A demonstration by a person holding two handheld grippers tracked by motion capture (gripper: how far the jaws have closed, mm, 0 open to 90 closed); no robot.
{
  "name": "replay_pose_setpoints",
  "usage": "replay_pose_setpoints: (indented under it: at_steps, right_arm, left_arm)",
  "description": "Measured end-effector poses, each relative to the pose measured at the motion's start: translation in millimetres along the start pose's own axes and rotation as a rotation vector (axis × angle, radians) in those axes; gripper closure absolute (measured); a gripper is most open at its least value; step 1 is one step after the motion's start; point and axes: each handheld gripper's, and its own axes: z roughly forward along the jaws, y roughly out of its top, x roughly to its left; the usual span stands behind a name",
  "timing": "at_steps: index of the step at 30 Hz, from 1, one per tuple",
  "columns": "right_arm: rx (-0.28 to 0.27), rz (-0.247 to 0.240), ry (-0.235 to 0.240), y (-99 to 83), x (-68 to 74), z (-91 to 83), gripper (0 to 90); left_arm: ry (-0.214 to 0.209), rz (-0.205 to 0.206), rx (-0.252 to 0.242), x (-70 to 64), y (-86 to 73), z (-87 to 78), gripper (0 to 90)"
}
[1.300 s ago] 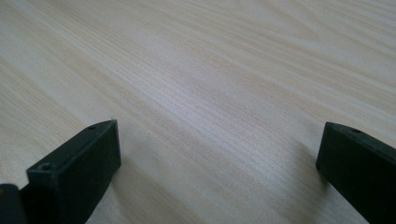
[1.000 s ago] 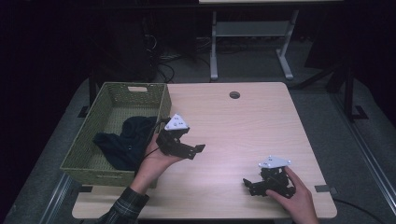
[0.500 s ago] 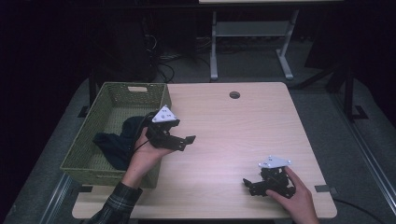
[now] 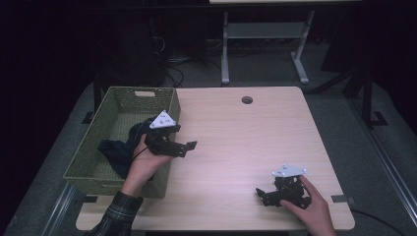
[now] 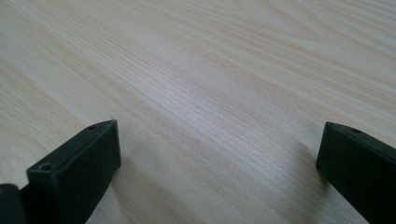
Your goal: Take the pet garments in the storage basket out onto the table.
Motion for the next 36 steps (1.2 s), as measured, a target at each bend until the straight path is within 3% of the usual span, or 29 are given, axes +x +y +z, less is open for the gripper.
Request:
replay_pose_setpoints:
  at_steps: [18,36]
  right_arm:
    - [0.0,0.001,0.0,0.0,0.0,0.0,0.0]
    - [0.001,0.001,0.0,0.0,0.1,-0.1,0.0]
  left_arm:
    - [0.057,-0.031,-0.015,27.8,-8.3,-21.5,13.9]
    - [0.153,-0.062,-0.011,58.2,-21.6,-44.9,13.9]
